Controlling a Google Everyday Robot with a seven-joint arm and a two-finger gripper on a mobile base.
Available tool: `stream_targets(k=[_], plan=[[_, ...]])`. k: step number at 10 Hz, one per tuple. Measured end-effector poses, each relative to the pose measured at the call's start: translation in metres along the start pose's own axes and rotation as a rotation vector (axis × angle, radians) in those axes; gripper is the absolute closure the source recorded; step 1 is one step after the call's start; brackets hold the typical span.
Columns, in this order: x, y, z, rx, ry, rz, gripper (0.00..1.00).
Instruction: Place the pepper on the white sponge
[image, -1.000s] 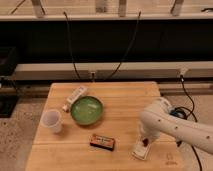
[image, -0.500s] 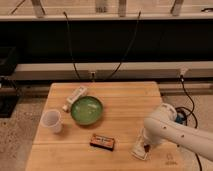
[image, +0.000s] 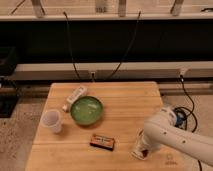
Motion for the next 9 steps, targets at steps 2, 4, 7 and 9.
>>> stream_targets(k=[2,4,7,9], plan=[[-0.0018,-0.0011,0.0027,0.006,-0.003,-0.005,0.34],[-0.0027,-0.0002,0.0058,0.006,-0.008,-0.006,0.2],[-0.002,0.0006,0.0083,0.006,-0.011,-0.004,0.2],[-0.0015,0.0005,0.0093,0.012,-0.015,-0.005,0.2]])
